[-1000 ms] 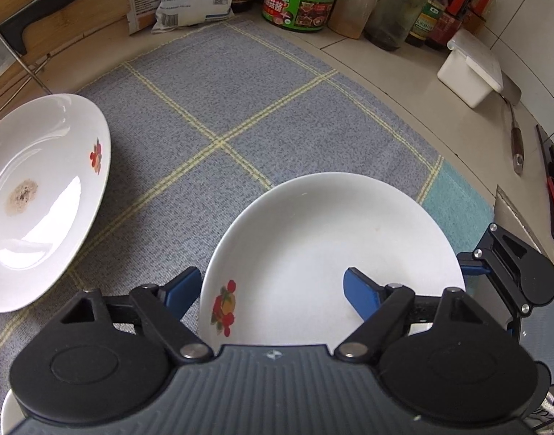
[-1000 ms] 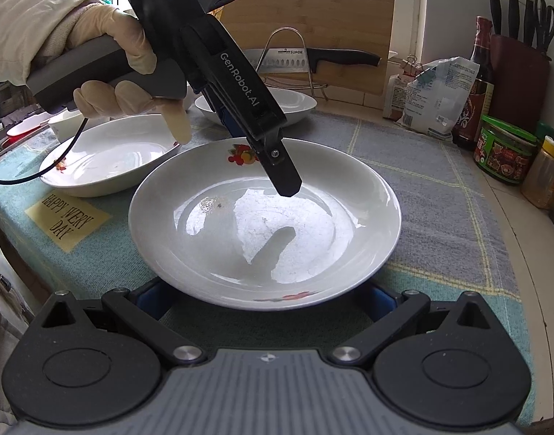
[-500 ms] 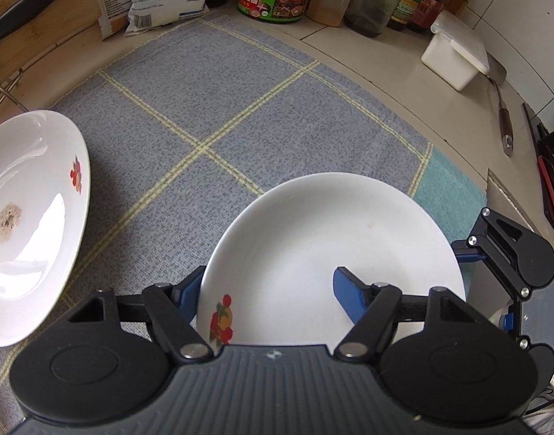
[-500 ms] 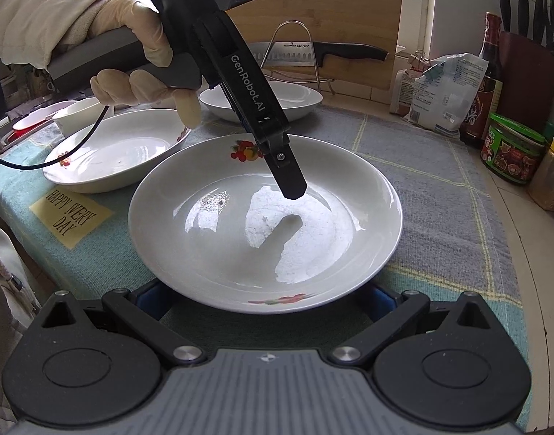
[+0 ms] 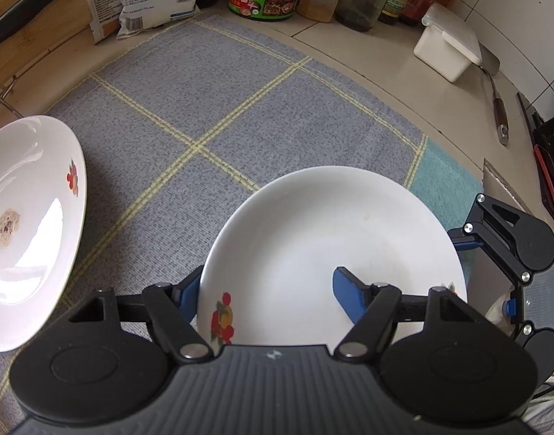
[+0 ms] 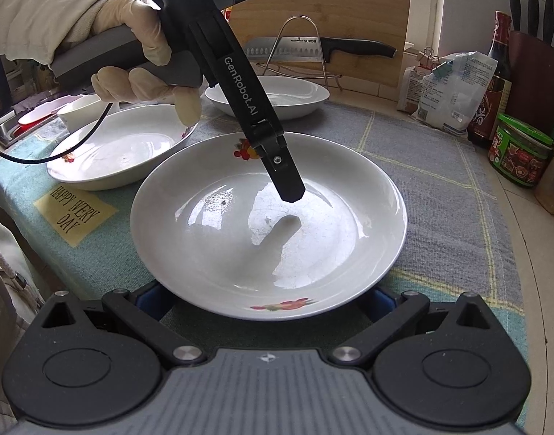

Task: Organize plates and bowls
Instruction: 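Lift the plate with the left gripper and carry it toward the jars by the wall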

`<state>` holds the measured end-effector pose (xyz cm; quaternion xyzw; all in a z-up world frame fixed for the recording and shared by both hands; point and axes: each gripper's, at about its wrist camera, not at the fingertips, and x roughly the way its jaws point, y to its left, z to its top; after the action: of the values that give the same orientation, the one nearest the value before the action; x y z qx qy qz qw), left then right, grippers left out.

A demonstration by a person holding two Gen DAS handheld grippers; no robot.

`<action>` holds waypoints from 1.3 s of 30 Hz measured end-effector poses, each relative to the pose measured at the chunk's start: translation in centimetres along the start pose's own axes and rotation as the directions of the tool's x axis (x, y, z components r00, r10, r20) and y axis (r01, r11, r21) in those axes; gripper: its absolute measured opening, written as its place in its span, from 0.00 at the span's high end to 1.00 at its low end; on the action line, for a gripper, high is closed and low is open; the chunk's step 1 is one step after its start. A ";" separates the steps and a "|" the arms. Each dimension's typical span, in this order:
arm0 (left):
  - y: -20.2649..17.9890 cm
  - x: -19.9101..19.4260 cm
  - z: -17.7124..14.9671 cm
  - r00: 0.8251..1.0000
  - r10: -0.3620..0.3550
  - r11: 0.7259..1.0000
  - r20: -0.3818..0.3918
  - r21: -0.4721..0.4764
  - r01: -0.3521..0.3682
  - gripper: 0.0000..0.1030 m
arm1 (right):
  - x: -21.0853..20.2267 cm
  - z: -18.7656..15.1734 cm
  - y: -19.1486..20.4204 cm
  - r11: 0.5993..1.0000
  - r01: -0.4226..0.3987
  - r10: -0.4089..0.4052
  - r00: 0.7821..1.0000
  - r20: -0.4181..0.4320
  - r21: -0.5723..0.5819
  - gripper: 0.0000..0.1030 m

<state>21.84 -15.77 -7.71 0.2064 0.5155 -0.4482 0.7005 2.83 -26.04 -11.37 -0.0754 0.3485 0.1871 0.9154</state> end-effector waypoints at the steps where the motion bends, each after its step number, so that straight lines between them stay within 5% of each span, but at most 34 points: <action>1: 0.0 0.0 0.0 1.000 0.000 1.000 0.001 0.001 0.000 0.30 | 0.0 0.0 0.0 1.000 0.001 -0.001 1.000 -0.003 0.000 0.00; 39: 0.4 -0.3 5.3 0.996 -0.004 1.000 0.090 0.028 0.001 0.30 | -0.7 3.2 -5.1 0.999 0.036 -0.036 0.999 -0.025 -0.010 0.00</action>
<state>25.05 -19.43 -5.44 0.1949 0.4774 -0.4651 0.7196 6.31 -30.04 -8.50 -0.0886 0.3577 0.1714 0.9137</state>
